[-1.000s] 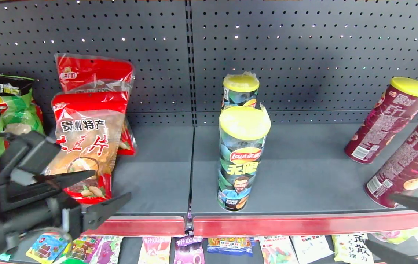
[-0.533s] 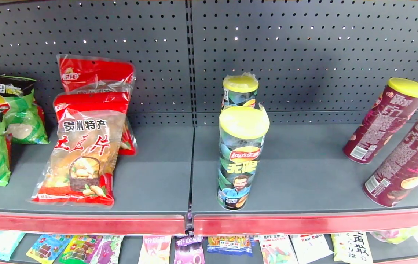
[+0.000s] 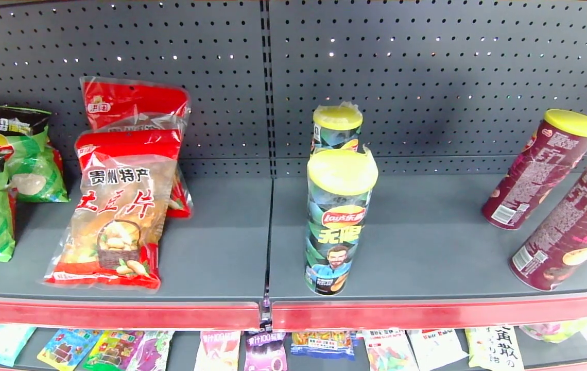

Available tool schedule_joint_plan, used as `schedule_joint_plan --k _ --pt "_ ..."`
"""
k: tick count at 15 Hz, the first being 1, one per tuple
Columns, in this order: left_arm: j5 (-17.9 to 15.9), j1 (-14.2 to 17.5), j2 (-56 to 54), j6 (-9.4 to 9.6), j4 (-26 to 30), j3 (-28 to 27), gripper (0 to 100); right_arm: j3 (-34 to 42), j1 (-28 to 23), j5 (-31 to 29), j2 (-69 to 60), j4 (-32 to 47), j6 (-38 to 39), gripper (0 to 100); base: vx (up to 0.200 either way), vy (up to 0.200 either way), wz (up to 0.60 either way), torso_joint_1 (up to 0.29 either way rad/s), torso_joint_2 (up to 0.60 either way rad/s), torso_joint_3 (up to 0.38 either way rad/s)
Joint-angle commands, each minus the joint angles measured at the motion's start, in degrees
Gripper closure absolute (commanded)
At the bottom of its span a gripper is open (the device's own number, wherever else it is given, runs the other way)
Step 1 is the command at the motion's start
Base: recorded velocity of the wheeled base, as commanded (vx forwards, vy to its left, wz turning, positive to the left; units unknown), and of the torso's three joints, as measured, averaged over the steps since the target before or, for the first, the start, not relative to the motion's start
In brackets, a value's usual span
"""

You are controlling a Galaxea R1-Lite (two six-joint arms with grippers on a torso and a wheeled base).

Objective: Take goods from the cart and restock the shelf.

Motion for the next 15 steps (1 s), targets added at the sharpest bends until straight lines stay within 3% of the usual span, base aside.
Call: schedule_joint_plan --k 1,3,4,5,9,11,13,14,15 --pt "0.69 0.09 -1.27 -2.99 -1.22 2.05 0 8.00 0.04 2.44 0.02 -8.62 -0.31 0 0.000 0.000 0.00 0.000 0.00 0.000" --pt "0.17 0.09 -1.27 -3.25 -2.10 2.49 0 8.17 0.04 7.36 -0.07 -8.98 -1.19 0 0.000 0.000 0.00 0.000 0.00 0.000" --pt "-1.33 0.09 -1.27 -3.43 -3.07 2.92 0 8.00 0.04 8.42 -0.07 -8.45 -1.28 0 0.000 0.000 0.00 0.000 0.00 0.000" --pt "-5.20 0.09 -1.27 -4.04 -3.24 2.92 0 8.00 0.04 8.33 0.02 -8.36 -0.92 0 0.000 0.000 0.00 0.000 0.00 0.000" --pt "-10.29 -0.17 -0.48 -4.84 -3.42 2.84 0 7.65 -0.40 -0.64 2.39 -7.39 -0.66 0 0.000 0.000 0.00 0.000 0.00 0.000" --pt "-13.81 -0.26 -0.13 -4.84 -3.68 2.92 0 7.56 0.12 -0.46 2.92 -7.22 -0.75 0 0.000 0.000 0.00 0.000 0.00 0.000" --pt "-13.11 -0.17 -0.74 -5.19 -3.68 2.92 0 7.65 1.79 4.20 0.64 -7.31 -0.66 0 0.000 0.000 0.00 0.000 0.00 0.000" --pt "-7.31 0.09 -1.27 -5.10 -3.68 3.10 0 8.35 2.15 8.42 0.02 -7.31 -1.01 0 0.000 0.000 0.00 0.000 0.00 0.000" --pt "-3.09 0.09 -1.27 -5.19 -3.77 3.10 0 8.35 2.15 7.10 0.11 -6.16 -1.10 0 0.000 0.000 0.00 0.000 0.00 0.000"
